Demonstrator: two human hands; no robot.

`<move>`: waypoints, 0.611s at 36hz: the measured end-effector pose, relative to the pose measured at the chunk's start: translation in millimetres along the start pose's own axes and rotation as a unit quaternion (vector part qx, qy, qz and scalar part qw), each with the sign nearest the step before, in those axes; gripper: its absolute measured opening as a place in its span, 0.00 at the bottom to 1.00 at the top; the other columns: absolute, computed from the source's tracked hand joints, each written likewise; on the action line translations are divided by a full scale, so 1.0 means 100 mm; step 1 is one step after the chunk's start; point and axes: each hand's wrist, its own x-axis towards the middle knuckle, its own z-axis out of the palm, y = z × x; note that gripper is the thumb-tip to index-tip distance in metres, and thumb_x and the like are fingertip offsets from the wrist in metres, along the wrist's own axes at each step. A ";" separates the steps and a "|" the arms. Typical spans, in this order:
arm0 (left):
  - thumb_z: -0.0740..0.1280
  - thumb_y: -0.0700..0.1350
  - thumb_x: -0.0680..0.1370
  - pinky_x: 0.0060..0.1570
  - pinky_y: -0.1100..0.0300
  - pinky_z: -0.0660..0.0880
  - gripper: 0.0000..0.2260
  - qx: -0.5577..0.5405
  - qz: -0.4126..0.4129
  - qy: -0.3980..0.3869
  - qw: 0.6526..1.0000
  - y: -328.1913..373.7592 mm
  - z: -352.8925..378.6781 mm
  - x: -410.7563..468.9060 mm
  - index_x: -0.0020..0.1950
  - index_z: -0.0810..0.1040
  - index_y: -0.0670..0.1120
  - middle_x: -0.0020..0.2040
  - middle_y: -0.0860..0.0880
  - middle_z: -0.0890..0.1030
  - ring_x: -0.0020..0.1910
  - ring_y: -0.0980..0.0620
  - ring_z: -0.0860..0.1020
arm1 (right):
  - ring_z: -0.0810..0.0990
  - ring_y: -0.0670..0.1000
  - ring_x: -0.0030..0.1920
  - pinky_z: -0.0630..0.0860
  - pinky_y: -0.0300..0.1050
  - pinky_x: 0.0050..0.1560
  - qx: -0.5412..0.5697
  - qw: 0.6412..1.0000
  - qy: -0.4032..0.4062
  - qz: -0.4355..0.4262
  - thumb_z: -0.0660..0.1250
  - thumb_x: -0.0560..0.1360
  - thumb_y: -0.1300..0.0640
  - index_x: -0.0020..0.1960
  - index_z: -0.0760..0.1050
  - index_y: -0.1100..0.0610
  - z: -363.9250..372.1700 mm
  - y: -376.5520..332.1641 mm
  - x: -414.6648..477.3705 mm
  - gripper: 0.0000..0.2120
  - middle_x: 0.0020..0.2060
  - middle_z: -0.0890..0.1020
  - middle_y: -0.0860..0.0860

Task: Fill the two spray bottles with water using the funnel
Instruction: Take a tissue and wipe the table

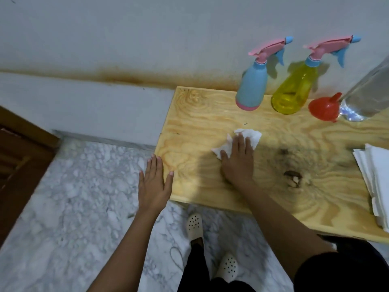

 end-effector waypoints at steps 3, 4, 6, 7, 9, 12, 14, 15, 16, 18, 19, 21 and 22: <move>0.44 0.60 0.79 0.73 0.55 0.38 0.31 0.009 0.011 0.001 1.000 -0.06 0.00 0.01 0.78 0.46 0.46 0.78 0.51 0.45 0.74 0.61 0.39 | 0.58 0.62 0.74 0.56 0.55 0.73 0.006 0.993 -0.036 -0.112 0.49 0.77 0.49 0.73 0.60 0.65 0.16 -0.30 -0.05 0.29 0.73 0.63 0.61; 0.44 0.60 0.79 0.73 0.55 0.37 0.31 0.013 0.010 0.000 1.000 -0.08 -0.01 0.01 0.78 0.46 0.46 0.78 0.51 0.44 0.74 0.61 0.39 | 0.65 0.63 0.71 0.64 0.58 0.70 0.005 0.986 -0.046 -0.158 0.50 0.76 0.51 0.70 0.65 0.67 0.22 -0.36 -0.07 0.28 0.69 0.69 0.62; 0.43 0.60 0.78 0.73 0.54 0.37 0.31 0.020 0.006 -0.003 1.000 -0.09 -0.01 0.01 0.78 0.46 0.46 0.78 0.51 0.44 0.74 0.61 0.39 | 0.74 0.64 0.64 0.74 0.60 0.60 -0.008 0.971 -0.073 -0.229 0.54 0.74 0.54 0.65 0.71 0.68 0.29 -0.41 -0.13 0.25 0.63 0.76 0.62; 0.43 0.60 0.78 0.73 0.53 0.38 0.32 0.022 0.004 -0.002 1.000 -0.09 -0.01 0.01 0.78 0.46 0.46 0.78 0.51 0.44 0.74 0.60 0.40 | 0.75 0.64 0.63 0.75 0.60 0.58 -0.021 0.962 -0.082 -0.260 0.55 0.74 0.55 0.63 0.72 0.68 0.31 -0.39 -0.16 0.23 0.61 0.77 0.62; 0.42 0.61 0.78 0.74 0.51 0.40 0.32 0.028 0.002 0.000 1.000 -0.09 -0.01 -0.01 0.78 0.47 0.45 0.79 0.50 0.45 0.75 0.58 0.41 | 0.76 0.62 0.62 0.76 0.57 0.59 -0.049 0.942 -0.083 -0.322 0.56 0.75 0.57 0.63 0.73 0.67 0.28 -0.27 -0.18 0.22 0.61 0.78 0.61; 0.38 0.63 0.76 0.74 0.51 0.41 0.36 0.042 -0.001 0.002 0.999 -0.09 0.00 -0.05 0.78 0.48 0.44 0.79 0.49 0.47 0.77 0.54 0.44 | 0.78 0.57 0.61 0.75 0.49 0.60 -0.078 0.925 -0.083 -0.363 0.56 0.74 0.58 0.63 0.75 0.61 0.15 -0.03 -0.21 0.21 0.61 0.79 0.56; 0.37 0.64 0.75 0.74 0.50 0.41 0.36 0.043 -0.007 -0.004 0.999 -0.10 0.00 -0.06 0.78 0.47 0.45 0.79 0.49 0.46 0.77 0.54 0.44 | 0.79 0.54 0.60 0.73 0.45 0.59 -0.091 0.923 -0.086 -0.365 0.56 0.73 0.58 0.63 0.76 0.58 0.04 0.11 -0.28 0.21 0.61 0.80 0.53; 0.38 0.64 0.76 0.74 0.49 0.40 0.35 0.041 -0.010 -0.006 0.999 -0.10 -0.01 -0.06 0.78 0.46 0.46 0.79 0.50 0.46 0.77 0.55 0.43 | 0.78 0.54 0.62 0.74 0.46 0.59 -0.095 0.923 -0.089 -0.362 0.56 0.73 0.58 0.64 0.75 0.57 -0.02 0.16 -0.32 0.21 0.62 0.79 0.52; 0.41 0.63 0.79 0.74 0.49 0.40 0.32 0.039 -0.012 -0.007 0.999 -0.09 -0.01 -0.06 0.78 0.46 0.46 0.79 0.50 0.45 0.77 0.55 0.43 | 0.75 0.53 0.64 0.73 0.47 0.61 -0.097 0.924 -0.085 -0.361 0.56 0.75 0.58 0.66 0.73 0.56 -0.07 0.24 -0.36 0.21 0.65 0.76 0.52; 0.45 0.59 0.82 0.74 0.47 0.40 0.28 0.041 -0.017 -0.010 0.999 -0.07 -0.02 -0.04 0.78 0.45 0.46 0.79 0.50 0.45 0.77 0.54 0.42 | 0.67 0.52 0.71 0.67 0.48 0.67 -0.098 0.935 -0.070 -0.332 0.54 0.79 0.57 0.71 0.66 0.54 -0.20 0.40 -0.44 0.21 0.70 0.69 0.51; 0.46 0.57 0.82 0.74 0.47 0.40 0.28 0.043 -0.022 -0.013 0.999 -0.05 -0.03 -0.03 0.78 0.45 0.46 0.79 0.50 0.45 0.77 0.54 0.42 | 0.67 0.52 0.71 0.67 0.48 0.67 -0.101 0.942 -0.061 -0.313 0.53 0.80 0.56 0.72 0.65 0.54 -0.29 0.49 -0.48 0.21 0.71 0.69 0.52; 0.46 0.57 0.82 0.74 0.46 0.39 0.28 0.049 -0.032 -0.016 0.998 -0.02 -0.03 -0.02 0.78 0.45 0.46 0.79 0.50 0.44 0.77 0.53 0.41 | 0.74 0.55 0.66 0.75 0.53 0.59 -0.101 0.956 -0.027 -0.273 0.53 0.78 0.54 0.70 0.67 0.54 -0.44 0.75 -0.55 0.21 0.66 0.75 0.54; 0.46 0.57 0.82 0.73 0.46 0.38 0.28 0.052 -0.039 -0.016 0.998 0.00 -0.02 -0.01 0.78 0.45 0.46 0.79 0.49 0.44 0.77 0.53 0.41 | 0.76 0.57 0.64 0.77 0.55 0.56 -0.093 0.965 -0.014 -0.246 0.54 0.77 0.54 0.69 0.68 0.54 -0.53 0.89 -0.60 0.22 0.64 0.77 0.55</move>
